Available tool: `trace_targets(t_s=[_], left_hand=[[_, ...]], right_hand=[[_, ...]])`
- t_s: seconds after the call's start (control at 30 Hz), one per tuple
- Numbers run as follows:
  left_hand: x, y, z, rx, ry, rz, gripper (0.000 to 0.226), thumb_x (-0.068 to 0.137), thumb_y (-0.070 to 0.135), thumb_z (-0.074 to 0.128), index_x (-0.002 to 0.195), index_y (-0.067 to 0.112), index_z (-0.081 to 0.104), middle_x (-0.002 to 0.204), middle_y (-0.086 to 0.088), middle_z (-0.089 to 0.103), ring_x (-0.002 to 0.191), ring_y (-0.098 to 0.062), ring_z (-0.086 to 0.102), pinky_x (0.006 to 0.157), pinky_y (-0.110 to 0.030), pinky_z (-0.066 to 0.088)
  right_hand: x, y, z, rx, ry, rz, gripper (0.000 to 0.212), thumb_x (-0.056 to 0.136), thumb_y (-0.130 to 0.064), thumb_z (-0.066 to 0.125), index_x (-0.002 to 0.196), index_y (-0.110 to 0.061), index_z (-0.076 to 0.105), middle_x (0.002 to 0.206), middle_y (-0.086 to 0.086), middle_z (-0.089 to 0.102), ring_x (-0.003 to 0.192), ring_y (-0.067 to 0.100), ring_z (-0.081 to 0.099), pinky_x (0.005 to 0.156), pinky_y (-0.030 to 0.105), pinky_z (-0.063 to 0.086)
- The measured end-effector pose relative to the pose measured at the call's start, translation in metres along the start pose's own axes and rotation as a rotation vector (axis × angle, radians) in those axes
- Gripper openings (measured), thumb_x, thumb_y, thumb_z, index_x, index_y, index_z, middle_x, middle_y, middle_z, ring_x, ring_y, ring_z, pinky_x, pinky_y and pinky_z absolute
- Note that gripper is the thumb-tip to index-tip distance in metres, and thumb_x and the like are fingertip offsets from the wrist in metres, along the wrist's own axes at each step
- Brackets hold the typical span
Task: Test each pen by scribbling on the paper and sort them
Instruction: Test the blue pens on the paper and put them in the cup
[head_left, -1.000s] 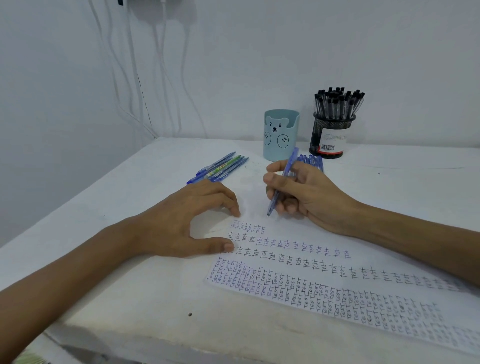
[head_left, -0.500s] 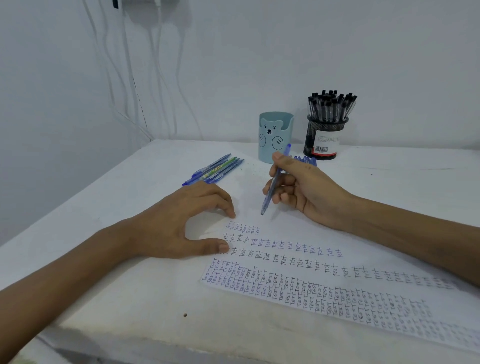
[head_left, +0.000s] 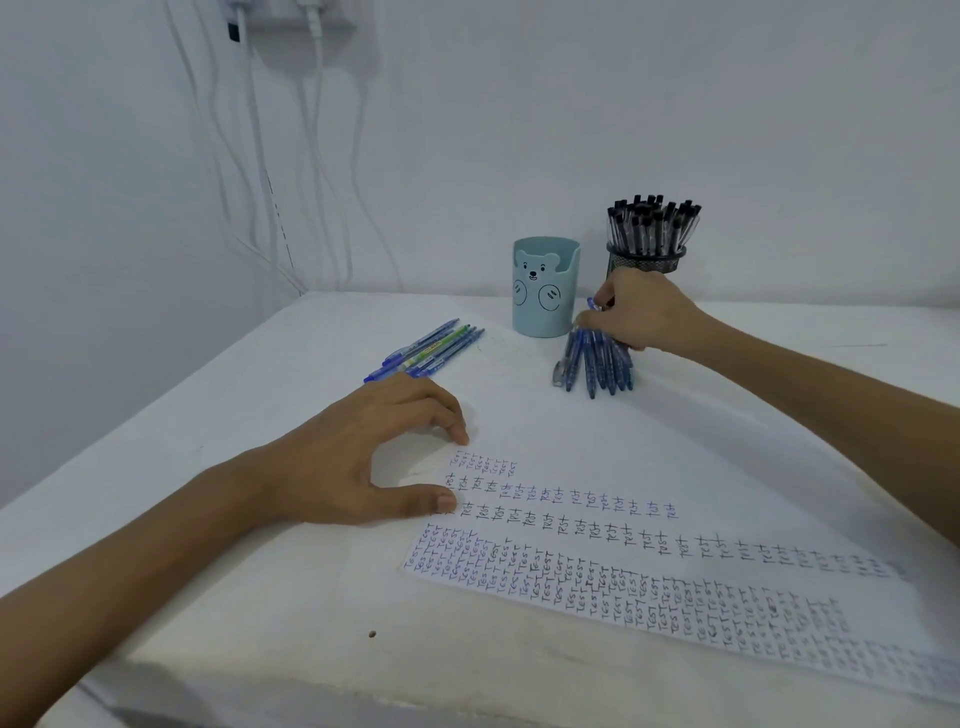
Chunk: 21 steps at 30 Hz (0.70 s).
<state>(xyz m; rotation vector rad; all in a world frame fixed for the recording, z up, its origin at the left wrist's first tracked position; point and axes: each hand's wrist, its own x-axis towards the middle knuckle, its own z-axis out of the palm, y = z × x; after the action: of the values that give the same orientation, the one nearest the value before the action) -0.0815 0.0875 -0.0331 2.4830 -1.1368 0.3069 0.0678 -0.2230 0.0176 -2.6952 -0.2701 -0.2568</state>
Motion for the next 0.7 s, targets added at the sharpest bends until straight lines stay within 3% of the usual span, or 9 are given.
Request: trace_targets(t_s=[0.1, 0.2, 0.33, 0.4, 0.5, 0.6, 0.7], left_hand=[[0.000, 0.000, 0.000, -0.003, 0.004, 0.003, 0.042, 0.090, 0.052, 0.075, 0.123, 0.028, 0.063, 0.128, 0.015, 0.058, 0.126, -0.017, 0.055, 0.105, -0.035, 0.045], [0.000, 0.000, 0.000, -0.003, 0.005, 0.005, 0.043, 0.090, 0.051, 0.075, 0.123, 0.028, 0.063, 0.129, 0.015, 0.058, 0.127, -0.016, 0.055, 0.106, -0.035, 0.044], [0.000, 0.001, 0.000, 0.001, 0.004, 0.004, 0.042, 0.090, 0.050, 0.077, 0.123, 0.027, 0.063, 0.129, 0.015, 0.058, 0.127, -0.017, 0.055, 0.106, -0.033, 0.044], [0.000, 0.001, -0.001, 0.000, 0.006, 0.005, 0.042, 0.090, 0.050, 0.077, 0.123, 0.027, 0.063, 0.128, 0.015, 0.057, 0.126, -0.017, 0.055, 0.106, -0.033, 0.043], [0.000, 0.001, -0.001, 0.004, 0.006, 0.010, 0.042, 0.090, 0.049, 0.077, 0.123, 0.026, 0.063, 0.129, 0.015, 0.057, 0.126, -0.017, 0.055, 0.106, -0.032, 0.043], [0.001, 0.000, -0.001, 0.009, 0.003, 0.008, 0.042, 0.091, 0.049, 0.076, 0.123, 0.026, 0.063, 0.129, 0.015, 0.057, 0.126, -0.016, 0.055, 0.106, -0.032, 0.043], [0.000, 0.001, -0.001, 0.011, -0.001, 0.006, 0.042, 0.091, 0.049, 0.076, 0.123, 0.026, 0.062, 0.129, 0.016, 0.057, 0.126, -0.015, 0.055, 0.107, -0.033, 0.043]], right_hand=[[0.007, 0.000, 0.007, -0.055, 0.047, 0.026, 0.040, 0.090, -0.019, 0.061, 0.058, -0.009, 0.040, 0.054, 0.004, 0.042, 0.055, 0.024, 0.044, 0.060, 0.030, 0.038], [0.009, 0.001, 0.016, -0.105, 0.025, 0.056, 0.040, 0.095, -0.029, 0.060, 0.065, -0.011, 0.042, 0.062, 0.005, 0.045, 0.067, 0.027, 0.051, 0.061, 0.031, 0.040], [0.008, -0.001, 0.017, -0.176, 0.017, 0.074, 0.043, 0.099, -0.044, 0.055, 0.109, -0.003, 0.052, 0.098, 0.011, 0.056, 0.089, 0.029, 0.052, 0.070, 0.035, 0.042], [0.004, -0.004, 0.013, -0.231, 0.057, 0.042, 0.049, 0.101, -0.045, 0.051, 0.122, -0.001, 0.051, 0.108, 0.015, 0.059, 0.092, 0.030, 0.052, 0.071, 0.035, 0.041], [-0.006, -0.015, 0.009, -0.267, 0.182, -0.126, 0.036, 0.101, -0.038, 0.052, 0.118, -0.007, 0.059, 0.100, 0.012, 0.066, 0.083, 0.026, 0.056, 0.065, 0.033, 0.042], [-0.014, -0.031, 0.013, -0.132, 0.157, -0.417, 0.015, 0.099, -0.025, 0.059, 0.104, -0.014, 0.068, 0.076, -0.004, 0.064, 0.066, 0.013, 0.059, 0.067, 0.034, 0.054], [-0.016, -0.048, 0.026, -0.176, 0.088, -0.684, 0.018, 0.099, -0.025, 0.059, 0.114, -0.022, 0.069, 0.092, -0.008, 0.062, 0.081, 0.013, 0.060, 0.075, 0.037, 0.054]])
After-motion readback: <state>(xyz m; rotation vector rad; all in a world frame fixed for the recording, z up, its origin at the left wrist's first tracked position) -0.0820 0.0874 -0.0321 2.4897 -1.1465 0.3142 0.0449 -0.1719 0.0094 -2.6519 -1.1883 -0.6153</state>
